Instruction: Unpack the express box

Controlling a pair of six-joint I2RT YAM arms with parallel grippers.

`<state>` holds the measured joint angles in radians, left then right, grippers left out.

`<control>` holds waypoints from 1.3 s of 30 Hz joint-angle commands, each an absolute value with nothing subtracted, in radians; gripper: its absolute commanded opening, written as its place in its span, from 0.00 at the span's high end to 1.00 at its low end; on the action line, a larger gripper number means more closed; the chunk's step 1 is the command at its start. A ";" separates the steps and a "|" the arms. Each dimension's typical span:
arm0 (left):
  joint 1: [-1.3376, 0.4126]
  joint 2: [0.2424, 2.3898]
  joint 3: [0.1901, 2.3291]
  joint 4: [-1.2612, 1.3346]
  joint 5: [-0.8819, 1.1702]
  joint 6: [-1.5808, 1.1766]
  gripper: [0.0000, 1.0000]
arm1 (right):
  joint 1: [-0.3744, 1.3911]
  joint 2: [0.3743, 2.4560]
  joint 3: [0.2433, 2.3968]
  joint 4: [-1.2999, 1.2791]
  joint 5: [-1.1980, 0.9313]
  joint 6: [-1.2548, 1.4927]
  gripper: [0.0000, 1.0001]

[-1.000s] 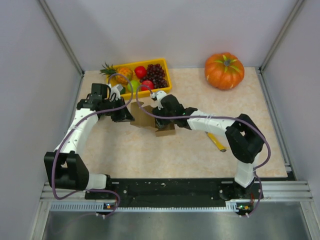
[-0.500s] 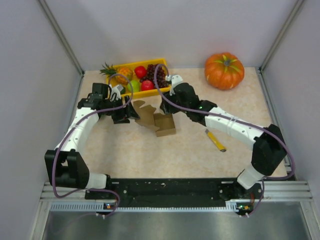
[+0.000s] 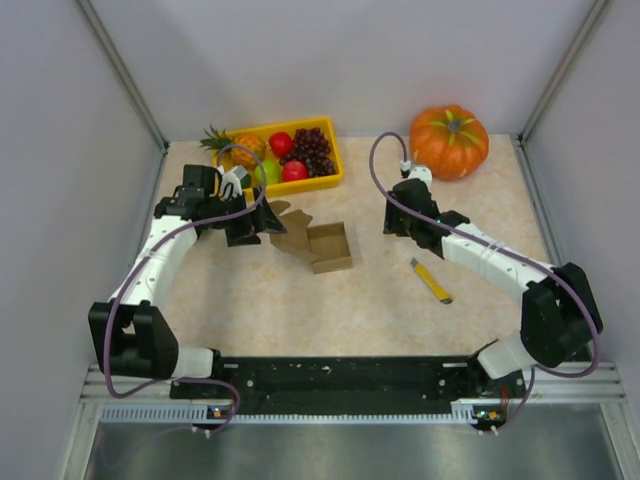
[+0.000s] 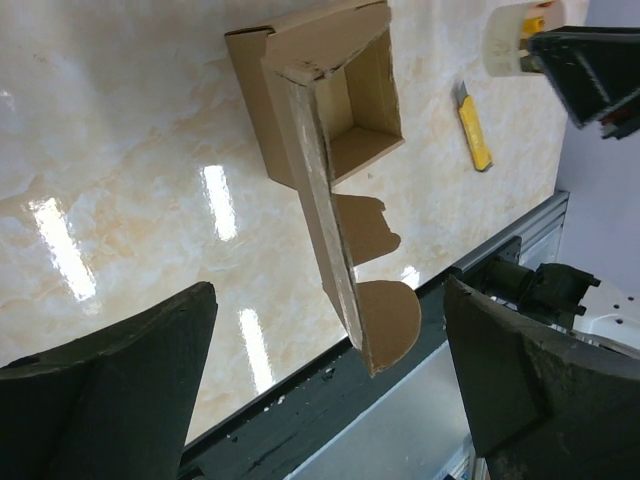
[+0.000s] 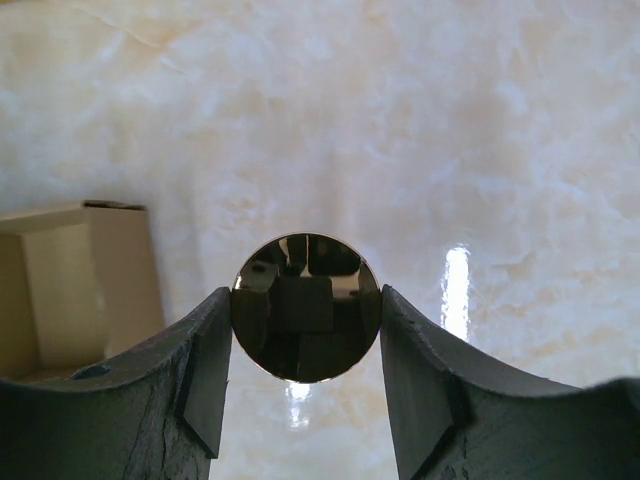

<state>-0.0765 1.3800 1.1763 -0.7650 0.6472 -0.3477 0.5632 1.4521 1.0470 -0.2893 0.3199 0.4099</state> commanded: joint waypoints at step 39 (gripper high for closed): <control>-0.077 1.019 1.181 -0.730 0.567 -0.423 0.01 | 0.456 1.201 1.025 -0.546 0.284 0.480 0.17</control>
<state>-0.0769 1.1007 1.2095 -0.7708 0.5655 -0.3813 0.4614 1.3251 1.1019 -0.4862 0.3542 0.4984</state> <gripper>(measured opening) 0.987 0.837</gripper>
